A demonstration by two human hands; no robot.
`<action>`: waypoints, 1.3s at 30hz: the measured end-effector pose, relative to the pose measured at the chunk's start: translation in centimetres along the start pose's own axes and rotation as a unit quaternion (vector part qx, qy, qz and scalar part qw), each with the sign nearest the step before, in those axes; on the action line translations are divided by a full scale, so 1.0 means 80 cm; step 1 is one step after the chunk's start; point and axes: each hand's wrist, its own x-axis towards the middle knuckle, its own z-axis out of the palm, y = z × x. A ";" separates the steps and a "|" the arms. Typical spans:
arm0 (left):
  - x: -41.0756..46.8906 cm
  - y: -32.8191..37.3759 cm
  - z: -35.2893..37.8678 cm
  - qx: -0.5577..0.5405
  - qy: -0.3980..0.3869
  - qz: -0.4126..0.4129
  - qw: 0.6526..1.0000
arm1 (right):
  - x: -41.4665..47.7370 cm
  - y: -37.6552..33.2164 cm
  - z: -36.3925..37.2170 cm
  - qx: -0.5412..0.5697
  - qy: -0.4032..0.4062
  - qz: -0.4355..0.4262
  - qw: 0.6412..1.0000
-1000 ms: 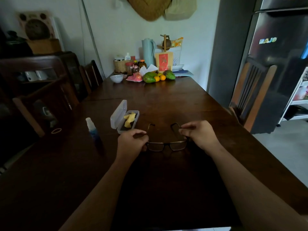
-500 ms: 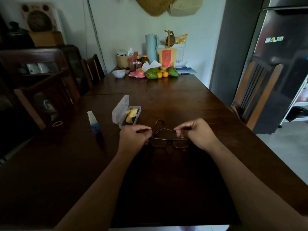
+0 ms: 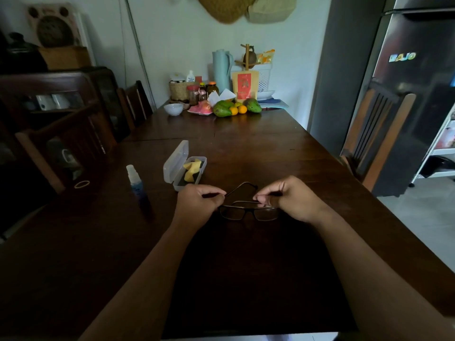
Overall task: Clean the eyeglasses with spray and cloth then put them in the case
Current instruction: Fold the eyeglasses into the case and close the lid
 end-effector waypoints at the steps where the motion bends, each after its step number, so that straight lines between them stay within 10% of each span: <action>1: 0.000 0.000 -0.001 0.002 -0.003 0.003 1.000 | 0.000 0.001 -0.002 -0.002 0.009 0.000 1.000; 8: -0.002 0.005 -0.001 0.040 -0.037 0.047 0.997 | -0.004 0.007 -0.015 -0.014 0.091 0.005 0.996; 16: -0.005 0.013 -0.003 0.060 -0.071 0.075 0.993 | -0.014 -0.004 -0.006 0.000 -0.080 0.000 0.997; 28: -0.006 0.012 -0.011 0.059 -0.082 0.066 0.993 | -0.009 0.004 -0.005 0.043 -0.076 0.006 0.996; 39: -0.006 0.015 -0.030 0.105 -0.258 0.024 0.960 | -0.001 0.011 -0.002 0.112 -0.027 0.008 0.993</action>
